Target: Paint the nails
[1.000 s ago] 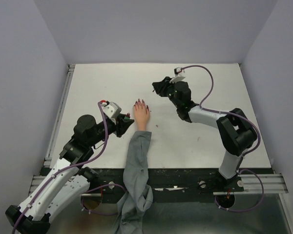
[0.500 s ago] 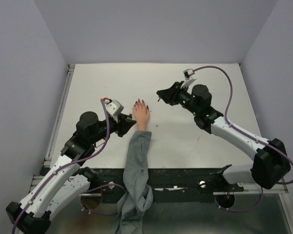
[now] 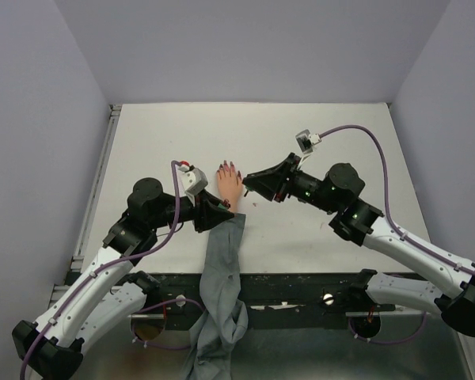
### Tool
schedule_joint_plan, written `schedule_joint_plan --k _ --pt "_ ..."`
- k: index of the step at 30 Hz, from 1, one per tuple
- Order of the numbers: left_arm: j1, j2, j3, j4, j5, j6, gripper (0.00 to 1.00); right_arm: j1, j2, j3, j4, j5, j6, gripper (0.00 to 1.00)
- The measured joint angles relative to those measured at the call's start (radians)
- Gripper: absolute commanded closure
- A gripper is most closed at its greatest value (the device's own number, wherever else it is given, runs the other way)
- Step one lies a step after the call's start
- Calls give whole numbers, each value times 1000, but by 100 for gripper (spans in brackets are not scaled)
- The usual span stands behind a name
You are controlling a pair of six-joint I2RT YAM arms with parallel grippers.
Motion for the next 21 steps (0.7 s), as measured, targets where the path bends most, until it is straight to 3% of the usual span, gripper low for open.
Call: schedule_joint_plan --k 7,21 --pt "0 27 0 59 151 -39 100 33 -18 -8 55 -36 27 99" --pt "0 51 0 91 224 -80 100 86 7 -8 99 -48 30 99"
